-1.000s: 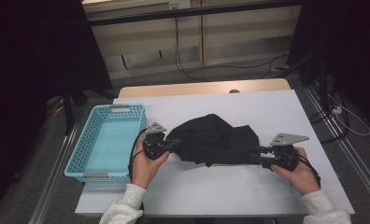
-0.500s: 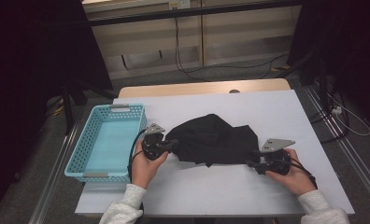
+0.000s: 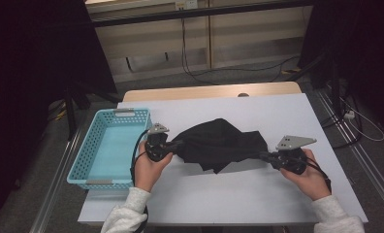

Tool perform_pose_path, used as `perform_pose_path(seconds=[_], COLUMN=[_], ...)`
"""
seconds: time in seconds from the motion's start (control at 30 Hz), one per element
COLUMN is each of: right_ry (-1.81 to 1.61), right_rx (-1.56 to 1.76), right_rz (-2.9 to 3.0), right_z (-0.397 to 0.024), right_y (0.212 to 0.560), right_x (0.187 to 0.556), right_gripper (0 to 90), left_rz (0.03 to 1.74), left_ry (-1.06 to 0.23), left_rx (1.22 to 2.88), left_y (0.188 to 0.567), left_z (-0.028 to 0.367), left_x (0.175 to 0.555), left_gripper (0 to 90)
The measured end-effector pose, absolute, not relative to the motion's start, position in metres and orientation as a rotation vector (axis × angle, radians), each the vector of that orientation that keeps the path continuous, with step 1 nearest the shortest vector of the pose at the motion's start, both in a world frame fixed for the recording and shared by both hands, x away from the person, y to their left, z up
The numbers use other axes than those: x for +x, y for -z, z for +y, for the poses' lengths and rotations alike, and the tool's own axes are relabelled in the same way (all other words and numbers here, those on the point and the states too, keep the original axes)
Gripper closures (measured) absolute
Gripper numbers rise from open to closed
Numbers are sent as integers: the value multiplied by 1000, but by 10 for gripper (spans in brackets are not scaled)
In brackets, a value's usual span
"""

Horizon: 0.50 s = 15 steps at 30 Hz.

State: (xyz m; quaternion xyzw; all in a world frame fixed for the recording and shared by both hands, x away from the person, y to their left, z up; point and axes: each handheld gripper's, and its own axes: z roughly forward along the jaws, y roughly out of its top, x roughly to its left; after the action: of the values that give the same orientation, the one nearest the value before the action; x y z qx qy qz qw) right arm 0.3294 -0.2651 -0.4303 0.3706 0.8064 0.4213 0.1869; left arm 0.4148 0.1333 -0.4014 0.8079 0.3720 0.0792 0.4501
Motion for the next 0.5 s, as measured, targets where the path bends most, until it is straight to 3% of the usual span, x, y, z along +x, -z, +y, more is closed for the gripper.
perform_pose_path(seconds=[0.2, 0.37, 0.5], right_ry=[-1211, -1141, -1099], right_rx=[1179, 1347, 1330], right_rz=[2147, 2123, 2130], right_z=[-274, -281, -279], right_y=[425, 442, 443], right_x=[345, 361, 360], right_gripper=[887, 887, 886], left_rz=[970, 1011, 1003], left_ry=[-166, -85, -89], left_rx=[2051, 2065, 2070], left_y=[409, 430, 433], left_z=[118, 108, 108], left_x=[442, 457, 455], left_gripper=[878, 865, 731])
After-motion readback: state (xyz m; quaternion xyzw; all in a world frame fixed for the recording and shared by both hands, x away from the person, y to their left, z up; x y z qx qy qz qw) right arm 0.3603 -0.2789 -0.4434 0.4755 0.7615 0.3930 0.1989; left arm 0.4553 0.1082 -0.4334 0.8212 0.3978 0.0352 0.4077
